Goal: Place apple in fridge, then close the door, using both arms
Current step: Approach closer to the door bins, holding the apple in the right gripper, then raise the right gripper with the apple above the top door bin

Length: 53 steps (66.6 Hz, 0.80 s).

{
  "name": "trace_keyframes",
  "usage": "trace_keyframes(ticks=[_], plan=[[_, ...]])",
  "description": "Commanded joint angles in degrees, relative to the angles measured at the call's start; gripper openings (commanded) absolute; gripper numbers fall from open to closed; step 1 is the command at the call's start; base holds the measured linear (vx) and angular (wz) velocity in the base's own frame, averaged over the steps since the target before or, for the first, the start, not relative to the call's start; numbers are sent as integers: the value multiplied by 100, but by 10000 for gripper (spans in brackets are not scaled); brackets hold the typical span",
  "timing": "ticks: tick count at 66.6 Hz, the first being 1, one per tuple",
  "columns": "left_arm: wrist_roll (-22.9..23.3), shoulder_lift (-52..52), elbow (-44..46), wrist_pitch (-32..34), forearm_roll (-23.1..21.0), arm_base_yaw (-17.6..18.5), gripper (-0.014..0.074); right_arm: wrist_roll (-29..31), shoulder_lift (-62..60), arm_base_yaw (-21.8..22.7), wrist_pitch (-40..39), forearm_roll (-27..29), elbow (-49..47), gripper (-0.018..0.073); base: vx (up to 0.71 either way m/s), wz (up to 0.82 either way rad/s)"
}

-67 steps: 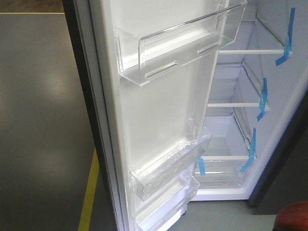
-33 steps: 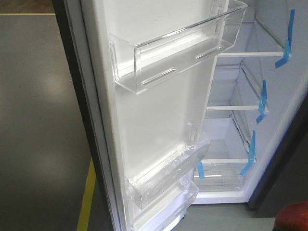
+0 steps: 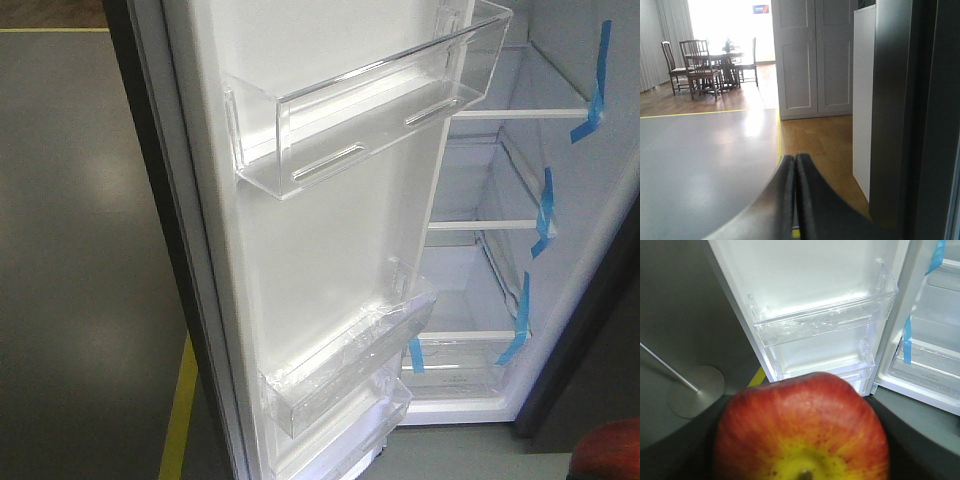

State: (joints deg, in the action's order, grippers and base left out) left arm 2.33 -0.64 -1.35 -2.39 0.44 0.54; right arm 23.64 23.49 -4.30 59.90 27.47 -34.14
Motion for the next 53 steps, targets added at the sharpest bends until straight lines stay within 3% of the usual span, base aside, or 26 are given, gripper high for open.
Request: trace_keyframes(ticks=[1,39,53], plan=[[-4,-86,97,431,-44,-4,-6,29,39,28,-337,172,-159,85,0,0],[-4,-86,97,431,-44,-4,-6,73,66,28,-563,127,-192,87,0,0],[-4,-86,97,431,-44,-4,-6,419,837,28,-627,152,-977,99,0,0]])
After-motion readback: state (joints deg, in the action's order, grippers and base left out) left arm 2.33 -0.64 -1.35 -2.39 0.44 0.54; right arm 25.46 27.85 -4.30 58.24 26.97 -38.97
